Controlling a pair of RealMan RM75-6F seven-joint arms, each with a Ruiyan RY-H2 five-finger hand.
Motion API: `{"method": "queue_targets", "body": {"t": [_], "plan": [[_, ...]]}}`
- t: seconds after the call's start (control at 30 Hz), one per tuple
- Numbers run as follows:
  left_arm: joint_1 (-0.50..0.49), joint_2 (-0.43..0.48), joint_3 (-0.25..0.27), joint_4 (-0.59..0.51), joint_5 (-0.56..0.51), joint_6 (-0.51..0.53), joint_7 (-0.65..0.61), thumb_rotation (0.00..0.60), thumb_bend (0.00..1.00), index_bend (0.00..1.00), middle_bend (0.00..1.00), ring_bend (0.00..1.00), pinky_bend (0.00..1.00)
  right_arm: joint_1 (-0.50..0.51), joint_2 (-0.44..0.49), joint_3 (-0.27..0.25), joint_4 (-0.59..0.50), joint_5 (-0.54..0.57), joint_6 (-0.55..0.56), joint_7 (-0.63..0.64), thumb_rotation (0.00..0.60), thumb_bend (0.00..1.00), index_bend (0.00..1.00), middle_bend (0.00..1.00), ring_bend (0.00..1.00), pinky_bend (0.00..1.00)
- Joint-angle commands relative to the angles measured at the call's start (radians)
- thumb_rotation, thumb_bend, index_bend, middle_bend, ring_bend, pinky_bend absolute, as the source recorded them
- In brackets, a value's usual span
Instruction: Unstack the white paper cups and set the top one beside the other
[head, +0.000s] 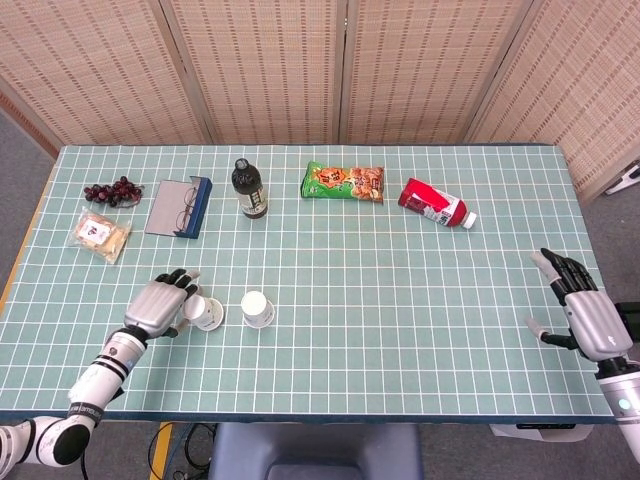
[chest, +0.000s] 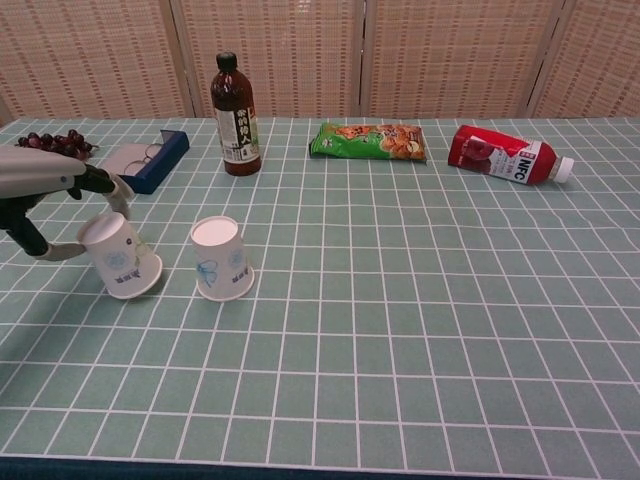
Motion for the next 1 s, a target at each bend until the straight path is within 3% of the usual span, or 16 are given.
{"method": "queue_targets", "body": {"t": [0.03,0.33,0.5,0.63,1.0], "plan": [[0.005,-0.012,-0.002,0.022,0.011,-0.016,-0.021,0.600,0.41,0.36,0.10,0.08,0.17,0.000,0.000,0.000,0.000,0.000,-0.001,0.000,0.600,0.25,0.00,0.00,0.00,0.00],[0.012,-0.024,-0.012,0.052,0.031,-0.036,-0.053,0.600,0.41,0.25,0.10,0.08,0.17,0.001,0.000,0.001,0.001,0.003,-0.002,-0.001,0.600,0.25,0.00,0.00,0.00,0.00],[0.015,-0.022,-0.019,0.041,0.038,-0.032,-0.053,0.600,0.41,0.15,0.10,0.08,0.17,-0.001,0.002,0.003,0.000,0.004,0.001,0.002,0.600,0.25,0.00,0.00,0.00,0.00],[0.012,-0.007,-0.026,0.009,0.030,-0.029,-0.040,0.600,0.41,0.13,0.10,0.08,0.17,-0.001,0.003,0.004,0.001,0.005,0.002,0.006,0.600,0.25,0.00,0.00,0.00,0.00],[0.035,0.144,-0.024,-0.267,-0.001,0.161,0.178,0.600,0.41,0.13,0.10,0.08,0.17,0.002,-0.001,-0.002,0.001,-0.005,0.000,0.000,0.600,0.25,0.00,0.00,0.00,0.00]]}}
